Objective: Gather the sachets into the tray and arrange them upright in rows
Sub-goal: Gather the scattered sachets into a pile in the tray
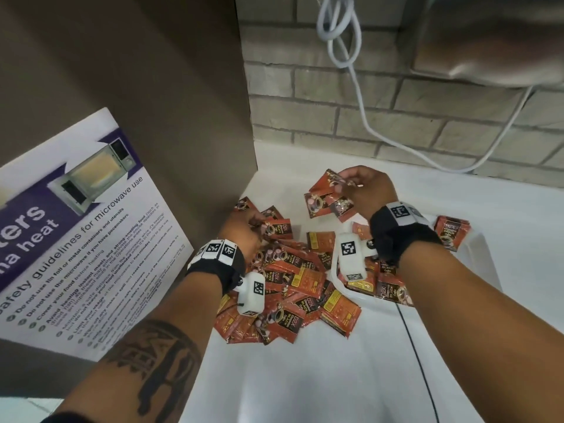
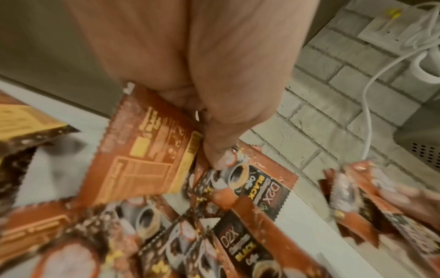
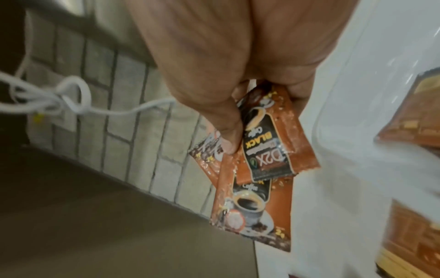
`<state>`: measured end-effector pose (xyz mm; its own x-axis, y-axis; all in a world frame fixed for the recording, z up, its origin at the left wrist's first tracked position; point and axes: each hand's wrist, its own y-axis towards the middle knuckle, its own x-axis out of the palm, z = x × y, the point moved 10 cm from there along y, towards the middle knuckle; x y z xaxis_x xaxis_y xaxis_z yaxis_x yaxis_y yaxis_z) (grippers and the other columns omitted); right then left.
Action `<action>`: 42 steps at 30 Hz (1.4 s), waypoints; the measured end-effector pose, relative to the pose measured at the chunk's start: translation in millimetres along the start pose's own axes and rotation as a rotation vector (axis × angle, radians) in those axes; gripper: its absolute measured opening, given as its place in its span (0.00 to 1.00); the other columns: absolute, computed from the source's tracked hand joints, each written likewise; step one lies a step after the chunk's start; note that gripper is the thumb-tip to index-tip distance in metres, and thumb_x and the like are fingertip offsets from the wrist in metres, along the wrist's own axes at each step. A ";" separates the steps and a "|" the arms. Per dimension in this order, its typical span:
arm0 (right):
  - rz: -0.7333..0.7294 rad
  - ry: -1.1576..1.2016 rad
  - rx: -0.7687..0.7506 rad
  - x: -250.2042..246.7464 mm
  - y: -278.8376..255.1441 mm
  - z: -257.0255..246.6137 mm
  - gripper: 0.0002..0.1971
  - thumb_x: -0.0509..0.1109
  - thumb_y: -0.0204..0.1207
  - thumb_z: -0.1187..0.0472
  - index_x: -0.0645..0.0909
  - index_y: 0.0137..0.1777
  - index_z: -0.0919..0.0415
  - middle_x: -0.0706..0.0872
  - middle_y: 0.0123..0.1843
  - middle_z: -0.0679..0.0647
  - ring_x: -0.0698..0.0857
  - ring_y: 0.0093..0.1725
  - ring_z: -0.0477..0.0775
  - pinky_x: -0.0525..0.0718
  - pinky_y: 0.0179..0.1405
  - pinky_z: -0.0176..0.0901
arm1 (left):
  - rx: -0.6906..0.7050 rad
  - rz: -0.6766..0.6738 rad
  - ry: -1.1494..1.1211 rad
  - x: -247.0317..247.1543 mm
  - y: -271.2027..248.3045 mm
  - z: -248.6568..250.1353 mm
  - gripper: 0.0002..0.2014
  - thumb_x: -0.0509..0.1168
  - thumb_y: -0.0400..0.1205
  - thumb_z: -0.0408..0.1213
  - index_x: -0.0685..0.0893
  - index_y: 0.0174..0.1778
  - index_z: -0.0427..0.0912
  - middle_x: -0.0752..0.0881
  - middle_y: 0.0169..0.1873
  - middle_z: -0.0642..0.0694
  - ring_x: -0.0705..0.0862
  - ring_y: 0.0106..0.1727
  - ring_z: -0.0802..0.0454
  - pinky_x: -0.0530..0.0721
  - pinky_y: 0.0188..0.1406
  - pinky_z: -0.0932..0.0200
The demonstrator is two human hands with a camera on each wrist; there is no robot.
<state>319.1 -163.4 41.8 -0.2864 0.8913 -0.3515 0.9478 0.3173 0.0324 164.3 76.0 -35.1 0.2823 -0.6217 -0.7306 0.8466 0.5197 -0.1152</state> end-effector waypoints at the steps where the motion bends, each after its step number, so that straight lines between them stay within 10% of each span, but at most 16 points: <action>1: 0.026 0.029 0.011 -13.5 -2.5 4.1 0.09 0.79 0.70 0.69 0.89 0.47 0.55 0.91 0.43 0.52 0.88 0.41 0.50 0.85 0.35 0.28 | -0.005 0.010 0.010 -2.0 -0.2 0.4 0.09 0.68 0.81 0.28 0.87 0.50 0.48 0.90 0.46 0.51 0.87 0.48 0.48 0.85 0.51 0.56; 5: 0.075 0.091 0.094 -53.8 -18.6 32.8 0.11 0.81 0.70 0.68 0.89 0.41 0.49 0.92 0.45 0.52 0.92 0.45 0.60 0.92 0.43 0.60 | -0.010 0.067 -0.031 -16.4 -2.5 4.3 0.10 0.72 0.78 0.25 0.88 0.49 0.44 0.90 0.45 0.49 0.89 0.47 0.48 0.87 0.52 0.54; 11: 0.049 -0.050 0.237 -76.7 -48.2 88.1 0.09 0.80 0.72 0.65 0.87 0.45 0.50 0.93 0.49 0.52 0.93 0.45 0.57 0.92 0.43 0.61 | 0.014 0.171 -0.148 -41.0 -0.7 34.1 0.09 0.72 0.80 0.28 0.87 0.47 0.49 0.90 0.42 0.52 0.90 0.45 0.52 0.88 0.51 0.56; 15: -0.046 -0.266 0.290 -71.9 -60.3 104.3 0.06 0.76 0.76 0.62 0.85 0.48 0.49 0.91 0.52 0.51 0.88 0.42 0.51 0.86 0.36 0.43 | 0.095 0.123 -0.247 -21.5 -6.4 82.3 0.09 0.72 0.80 0.32 0.84 0.44 0.52 0.90 0.45 0.50 0.88 0.43 0.54 0.87 0.41 0.59; 19: -0.118 -0.455 0.268 -61.3 -64.4 104.2 0.10 0.73 0.79 0.56 0.84 0.59 0.52 0.88 0.59 0.54 0.82 0.45 0.51 0.74 0.31 0.35 | 0.116 0.008 -0.322 30.3 -19.4 116.4 0.09 0.74 0.77 0.32 0.86 0.44 0.52 0.90 0.44 0.50 0.90 0.49 0.48 0.89 0.53 0.50; 23: -0.148 -0.405 0.288 -57.9 -66.9 104.3 0.15 0.71 0.80 0.60 0.83 0.66 0.55 0.88 0.62 0.55 0.89 0.50 0.56 0.89 0.45 0.51 | 0.120 -0.106 -0.278 79.8 -31.4 132.8 0.08 0.73 0.78 0.32 0.86 0.43 0.52 0.88 0.42 0.53 0.89 0.50 0.48 0.88 0.56 0.49; 29: -0.189 -0.556 0.223 -60.2 -68.6 102.1 0.11 0.60 0.84 0.63 0.82 0.58 0.52 0.87 0.61 0.57 0.83 0.38 0.45 0.72 0.21 0.22 | 0.179 -0.148 -0.118 110.5 -43.4 146.6 0.09 0.69 0.80 0.32 0.90 0.53 0.47 0.91 0.52 0.50 0.86 0.51 0.53 0.78 0.49 0.64; 36: -0.072 -0.481 0.248 -76.9 -69.3 96.6 0.15 0.65 0.82 0.62 0.85 0.62 0.46 0.82 0.72 0.49 0.83 0.59 0.52 0.75 0.41 0.34 | 0.173 -0.210 -0.230 102.2 -44.9 151.9 0.21 0.58 0.79 0.22 0.92 0.44 0.50 0.90 0.52 0.54 0.87 0.54 0.56 0.83 0.50 0.68; 42: -0.071 -0.390 0.008 -42.2 -63.6 26.5 0.15 0.62 0.82 0.66 0.87 0.50 0.47 0.88 0.51 0.42 0.86 0.53 0.47 0.76 0.51 0.33 | 0.056 -0.018 -0.159 35.8 -6.6 88.6 0.20 0.57 0.80 0.24 0.91 0.44 0.49 0.90 0.50 0.55 0.89 0.47 0.50 0.82 0.38 0.64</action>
<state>274.6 -229.8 29.8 -0.2780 0.6770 -0.6814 0.9290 0.3700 -0.0114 208.8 -1.5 -0.8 0.3312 -0.7178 -0.6125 0.8745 0.4772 -0.0863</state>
